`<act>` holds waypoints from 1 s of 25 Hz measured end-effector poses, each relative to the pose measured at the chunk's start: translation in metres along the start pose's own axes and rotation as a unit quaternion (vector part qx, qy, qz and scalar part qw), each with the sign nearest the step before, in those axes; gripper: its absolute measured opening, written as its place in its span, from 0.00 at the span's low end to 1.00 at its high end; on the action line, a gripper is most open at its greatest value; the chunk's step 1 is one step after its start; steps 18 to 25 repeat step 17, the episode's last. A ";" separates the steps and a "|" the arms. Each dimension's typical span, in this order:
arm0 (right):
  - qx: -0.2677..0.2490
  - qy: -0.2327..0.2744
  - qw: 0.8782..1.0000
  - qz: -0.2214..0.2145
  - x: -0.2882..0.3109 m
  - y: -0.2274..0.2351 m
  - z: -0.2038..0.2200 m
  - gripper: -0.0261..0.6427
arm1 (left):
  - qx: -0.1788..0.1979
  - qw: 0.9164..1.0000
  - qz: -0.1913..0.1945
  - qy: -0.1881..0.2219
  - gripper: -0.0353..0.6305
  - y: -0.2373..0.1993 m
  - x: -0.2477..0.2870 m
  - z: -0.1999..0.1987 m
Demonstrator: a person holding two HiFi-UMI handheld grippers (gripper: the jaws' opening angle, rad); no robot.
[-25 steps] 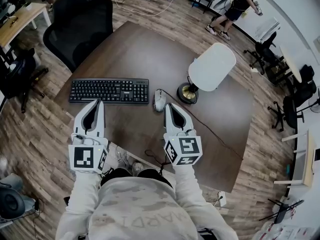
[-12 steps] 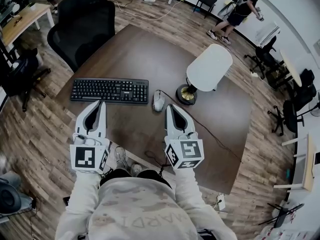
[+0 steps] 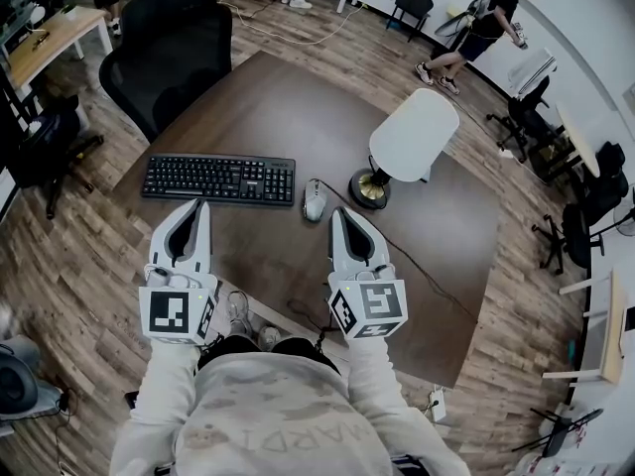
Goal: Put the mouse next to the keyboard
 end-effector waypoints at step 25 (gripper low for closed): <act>0.002 0.012 1.000 0.000 -0.008 0.001 -0.007 0.06 | 0.004 1.000 0.000 0.002 0.06 0.009 -0.004 -0.006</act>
Point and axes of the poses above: the fingertips, and each gripper's own axes: x forward along the fingers, y to its right, z out of its underside, the point moved 1 cm from there along -x, backward along the fingers, and after that the axes turned 8 degrees about y, right-handed, at the moved point
